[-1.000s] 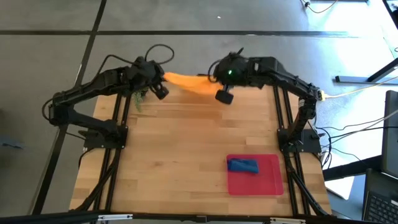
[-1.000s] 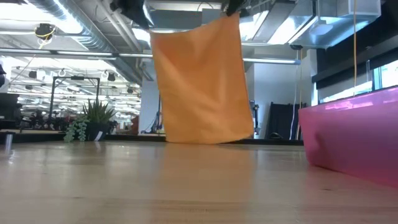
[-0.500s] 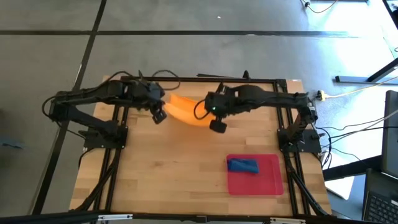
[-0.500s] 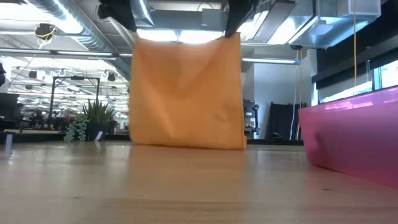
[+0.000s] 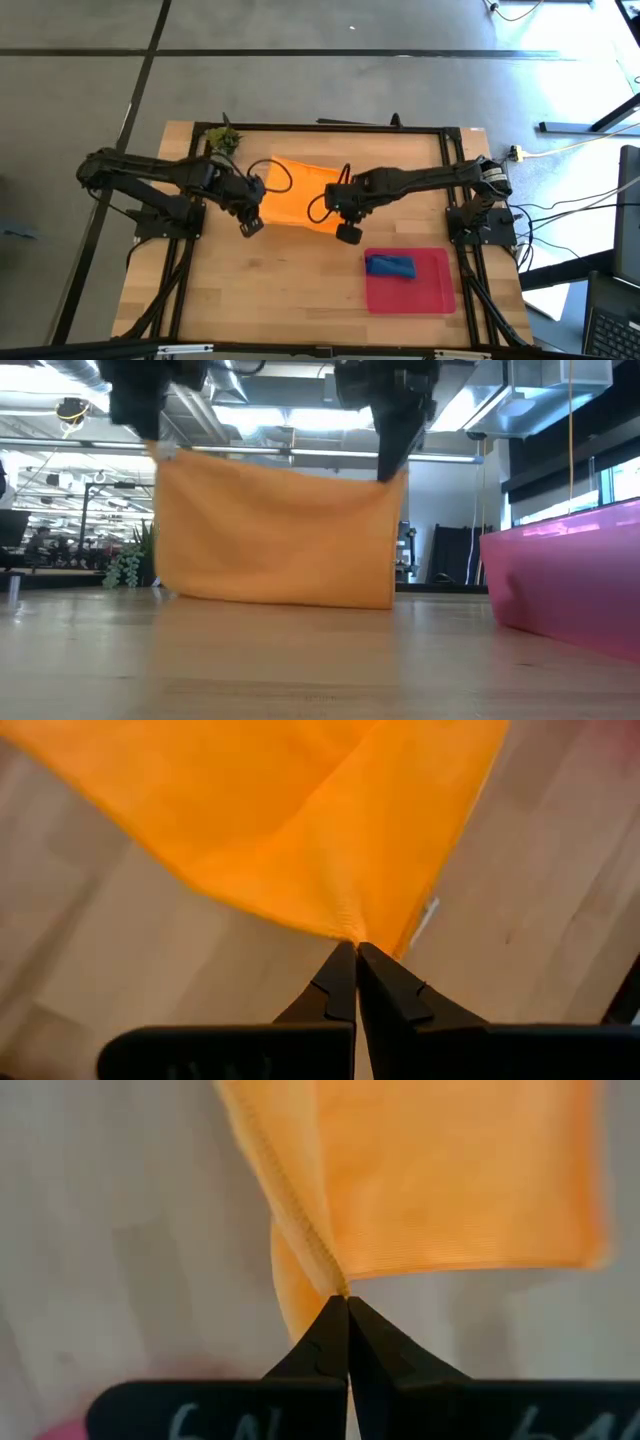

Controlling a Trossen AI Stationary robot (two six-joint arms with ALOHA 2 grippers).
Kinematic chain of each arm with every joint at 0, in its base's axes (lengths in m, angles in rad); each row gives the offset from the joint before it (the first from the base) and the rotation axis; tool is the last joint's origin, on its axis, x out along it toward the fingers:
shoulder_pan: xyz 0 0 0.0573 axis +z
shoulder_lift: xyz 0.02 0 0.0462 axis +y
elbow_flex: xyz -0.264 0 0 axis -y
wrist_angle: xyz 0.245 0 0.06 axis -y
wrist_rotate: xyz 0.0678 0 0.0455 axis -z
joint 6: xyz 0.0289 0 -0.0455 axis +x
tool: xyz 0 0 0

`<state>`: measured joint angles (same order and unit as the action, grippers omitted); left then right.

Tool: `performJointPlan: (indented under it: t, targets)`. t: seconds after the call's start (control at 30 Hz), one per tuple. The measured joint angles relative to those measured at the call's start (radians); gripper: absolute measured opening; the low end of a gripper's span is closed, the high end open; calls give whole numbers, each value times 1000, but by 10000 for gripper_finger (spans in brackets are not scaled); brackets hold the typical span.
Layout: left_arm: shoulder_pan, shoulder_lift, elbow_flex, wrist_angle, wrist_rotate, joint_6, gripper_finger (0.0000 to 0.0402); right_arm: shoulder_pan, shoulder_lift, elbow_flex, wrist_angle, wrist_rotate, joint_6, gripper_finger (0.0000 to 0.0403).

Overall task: Roll microfiber towels into tight, uniform cylinder then place into a basket
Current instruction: Fold the orange microfiber towel

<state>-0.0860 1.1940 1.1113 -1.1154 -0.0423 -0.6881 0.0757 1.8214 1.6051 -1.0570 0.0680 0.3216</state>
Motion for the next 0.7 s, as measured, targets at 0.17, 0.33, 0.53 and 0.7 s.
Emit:
performJointPlan:
  t: [0.17,0.33,0.53,0.7]
  targets:
    - [-40,0,-56,12,34,-68,0,28,0,-90,72,-46,72,0]
    - [-36,0,-71,11,-46,-72,0,20,0,-151,161,-25,67,0]
    - [2,8,-70,11,-155,-65,0,-20,0,-207,202,56,66,0]
    - [50,56,-71,8,-192,-13,0,-58,0,-275,279,69,38,0]
